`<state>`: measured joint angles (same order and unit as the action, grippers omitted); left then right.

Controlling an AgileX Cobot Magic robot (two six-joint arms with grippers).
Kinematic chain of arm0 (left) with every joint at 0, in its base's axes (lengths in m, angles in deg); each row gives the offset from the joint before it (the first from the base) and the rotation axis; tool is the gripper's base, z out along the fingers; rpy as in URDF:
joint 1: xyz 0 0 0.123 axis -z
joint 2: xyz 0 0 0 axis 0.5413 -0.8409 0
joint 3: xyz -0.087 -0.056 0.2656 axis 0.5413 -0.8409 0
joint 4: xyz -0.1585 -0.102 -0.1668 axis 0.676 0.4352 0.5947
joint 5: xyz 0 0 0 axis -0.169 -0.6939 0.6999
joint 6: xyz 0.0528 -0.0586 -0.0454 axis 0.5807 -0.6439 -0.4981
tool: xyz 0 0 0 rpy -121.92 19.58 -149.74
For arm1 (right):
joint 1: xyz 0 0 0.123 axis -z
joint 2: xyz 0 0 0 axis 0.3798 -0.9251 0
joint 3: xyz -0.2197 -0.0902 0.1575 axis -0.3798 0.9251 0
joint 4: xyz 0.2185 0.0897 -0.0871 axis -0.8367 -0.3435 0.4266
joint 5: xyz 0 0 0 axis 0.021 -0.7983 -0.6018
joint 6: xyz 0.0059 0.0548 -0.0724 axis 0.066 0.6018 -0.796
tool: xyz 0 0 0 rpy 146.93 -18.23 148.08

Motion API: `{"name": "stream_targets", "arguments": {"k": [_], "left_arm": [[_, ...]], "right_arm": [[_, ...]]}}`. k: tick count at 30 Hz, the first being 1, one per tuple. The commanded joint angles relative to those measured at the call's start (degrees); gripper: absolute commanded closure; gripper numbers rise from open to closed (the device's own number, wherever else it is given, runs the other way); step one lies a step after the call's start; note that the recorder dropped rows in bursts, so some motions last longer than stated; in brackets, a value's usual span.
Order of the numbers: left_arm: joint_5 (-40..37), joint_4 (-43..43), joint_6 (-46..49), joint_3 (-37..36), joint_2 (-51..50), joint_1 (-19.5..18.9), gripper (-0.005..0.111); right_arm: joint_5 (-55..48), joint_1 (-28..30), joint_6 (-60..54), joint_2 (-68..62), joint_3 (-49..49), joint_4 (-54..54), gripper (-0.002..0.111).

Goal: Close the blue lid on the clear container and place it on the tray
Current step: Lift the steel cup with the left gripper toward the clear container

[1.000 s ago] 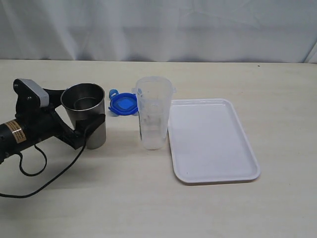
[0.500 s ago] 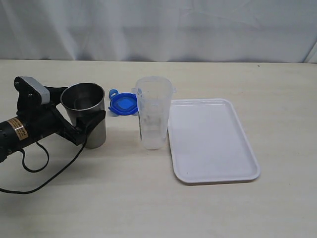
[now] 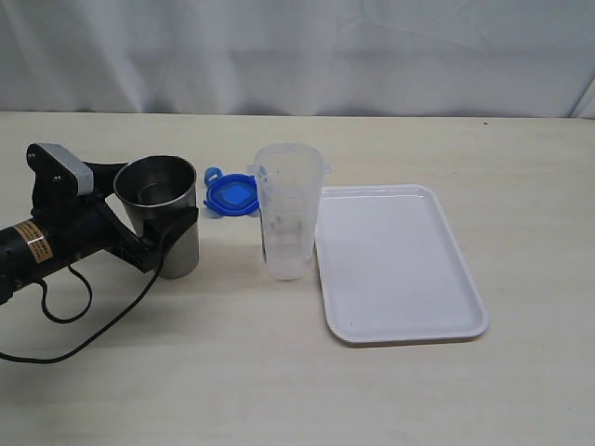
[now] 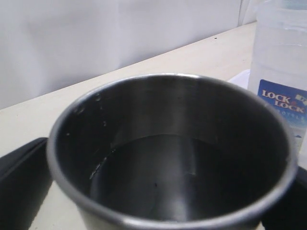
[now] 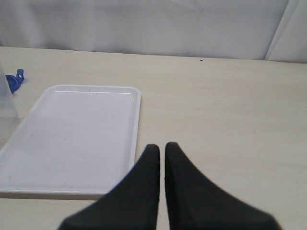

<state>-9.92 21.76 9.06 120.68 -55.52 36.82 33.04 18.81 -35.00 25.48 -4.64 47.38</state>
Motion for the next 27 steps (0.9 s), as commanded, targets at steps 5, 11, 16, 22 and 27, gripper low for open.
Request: {"name": "stream_targets", "arguments": {"k": [5,11,16,22,27], "left_arm": [[0.5,0.5,-2.0,0.4,-0.2,0.0,0.002],[0.5,0.5,-2.0,0.4,-0.2,0.0,0.002],[0.5,0.5,-2.0,0.4,-0.2,0.0,0.011],[0.5,-0.6,-2.1,0.4,-0.2,0.0,0.047],[0.5,-1.4,-3.7,0.4,-0.2,0.0,0.071]], "right_arm": [[0.2,0.0,0.1,0.3,0.2,-0.4,0.104],[0.2,0.0,0.1,0.3,0.2,-0.4,0.104],[0.2,0.0,0.1,0.3,0.2,-0.4,0.104],[0.2,0.0,0.1,0.3,0.2,-0.4,0.104],[0.2,0.0,0.1,0.3,0.2,-0.4,0.104]]}}
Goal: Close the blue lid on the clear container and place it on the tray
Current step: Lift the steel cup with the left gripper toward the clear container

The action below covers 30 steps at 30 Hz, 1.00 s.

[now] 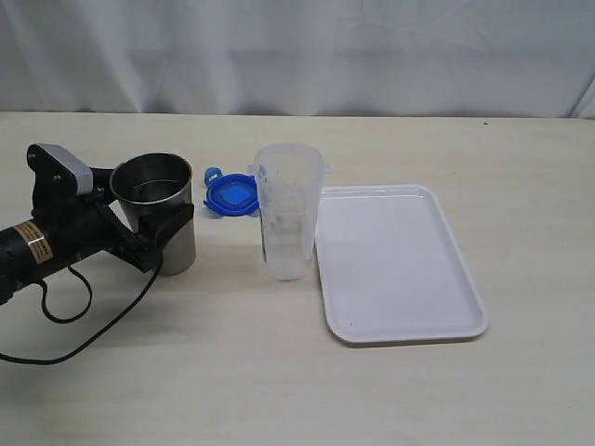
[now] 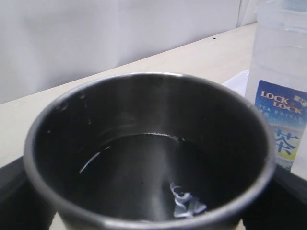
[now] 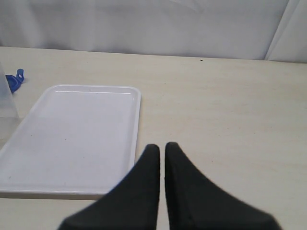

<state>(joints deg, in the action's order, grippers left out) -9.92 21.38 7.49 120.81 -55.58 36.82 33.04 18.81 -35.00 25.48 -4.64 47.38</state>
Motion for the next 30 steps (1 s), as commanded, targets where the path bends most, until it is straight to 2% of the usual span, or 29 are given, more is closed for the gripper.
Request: {"name": "stream_targets", "arguments": {"k": [1,4,15,22,30], "left_arm": [[0.5,-1.2,-3.4,0.2,-0.2,0.0,0.078],[0.5,-1.4,-5.0,0.2,-0.2,0.0,0.106],[0.5,-2.2,-5.4,0.2,1.3,0.0,0.107],[0.5,-1.5,-6.1,0.2,4.2,3.4,0.107],[0.5,2.6,-4.4,0.2,7.4,3.7,0.107]], "right_arm": [[0.2,0.0,0.1,0.3,0.2,-0.4,0.104],[0.2,0.0,0.1,0.3,0.2,-0.4,0.104],[0.2,0.0,0.1,0.3,0.2,-0.4,0.104],[0.2,0.0,0.1,0.3,0.2,-0.4,0.104],[0.2,0.0,0.1,0.3,0.2,-0.4,0.104]]}}
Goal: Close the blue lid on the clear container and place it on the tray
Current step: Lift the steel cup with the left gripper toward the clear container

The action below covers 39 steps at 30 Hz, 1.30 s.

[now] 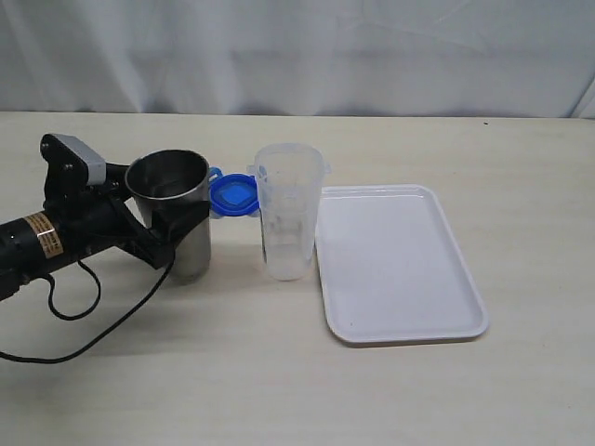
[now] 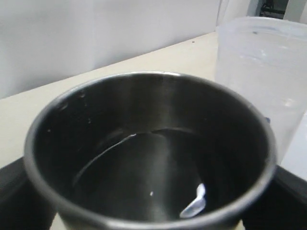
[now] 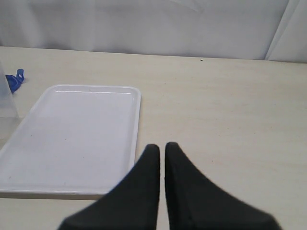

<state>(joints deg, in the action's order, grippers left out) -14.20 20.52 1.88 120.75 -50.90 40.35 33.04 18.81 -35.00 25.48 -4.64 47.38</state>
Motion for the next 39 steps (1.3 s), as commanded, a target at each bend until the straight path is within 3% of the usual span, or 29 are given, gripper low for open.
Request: {"name": "stream_targets", "arguments": {"k": [1,15,26,39], "left_arm": [[4.8,4.3,1.2,0.3,3.2,0.2,0.107],[-1.0,4.7,-5.4,9.8,4.3,0.2,0.107],[-16.0,-0.1,-14.5,21.2,4.3,2.2,0.107],[-17.2,-0.9,-16.6,27.2,4.3,6.7,0.107]], "right_arm": [[0.2,0.0,0.1,0.3,0.2,-0.4,0.104],[0.2,0.0,0.1,0.3,0.2,-0.4,0.104],[0.2,0.0,0.1,0.3,0.2,-0.4,0.104],[0.2,0.0,0.1,0.3,0.2,-0.4,0.104]]}}
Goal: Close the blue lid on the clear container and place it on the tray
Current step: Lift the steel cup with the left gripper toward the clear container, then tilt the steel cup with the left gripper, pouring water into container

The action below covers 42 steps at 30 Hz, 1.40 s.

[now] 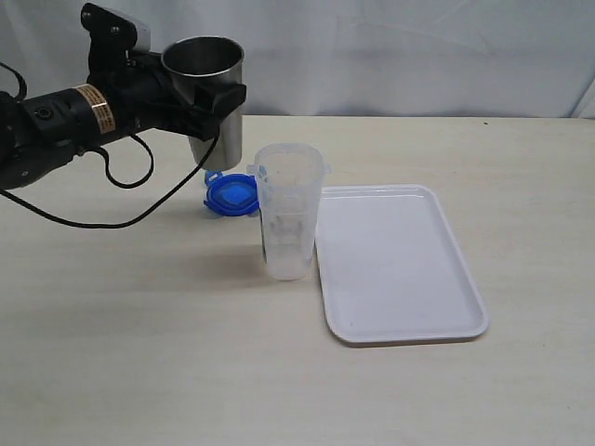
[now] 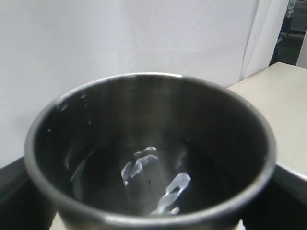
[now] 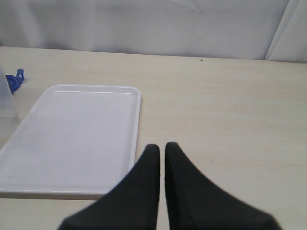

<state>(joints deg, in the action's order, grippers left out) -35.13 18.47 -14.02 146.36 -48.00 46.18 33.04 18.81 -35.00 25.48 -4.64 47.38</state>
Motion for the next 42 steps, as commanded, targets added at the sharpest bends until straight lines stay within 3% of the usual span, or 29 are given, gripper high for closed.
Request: {"name": "stream_targets", "arguments": {"k": [1,6,16,34,42], "left_arm": [[3.7,1.2,-0.8,1.6,1.4,1.0,0.107],[4.2,0.2,-0.8,1.6,1.4,1.3,0.107],[6.6,-10.4,-0.9,1.6,1.4,1.3,0.107],[5.6,-9.1,5.6,1.6,1.4,1.3,0.107],[5.7,-4.2,-1.7,1.6,1.4,1.3,0.107]], "right_arm": [[0.2,0.0,0.1,0.3,0.2,-0.4,0.104],[0.2,0.0,0.1,0.3,0.2,-0.4,0.104],[0.2,0.0,0.1,0.3,0.2,-0.4,0.104],[0.2,0.0,0.1,0.3,0.2,-0.4,0.104],[0.2,0.0,0.1,0.3,0.2,-0.4,0.104]]}}
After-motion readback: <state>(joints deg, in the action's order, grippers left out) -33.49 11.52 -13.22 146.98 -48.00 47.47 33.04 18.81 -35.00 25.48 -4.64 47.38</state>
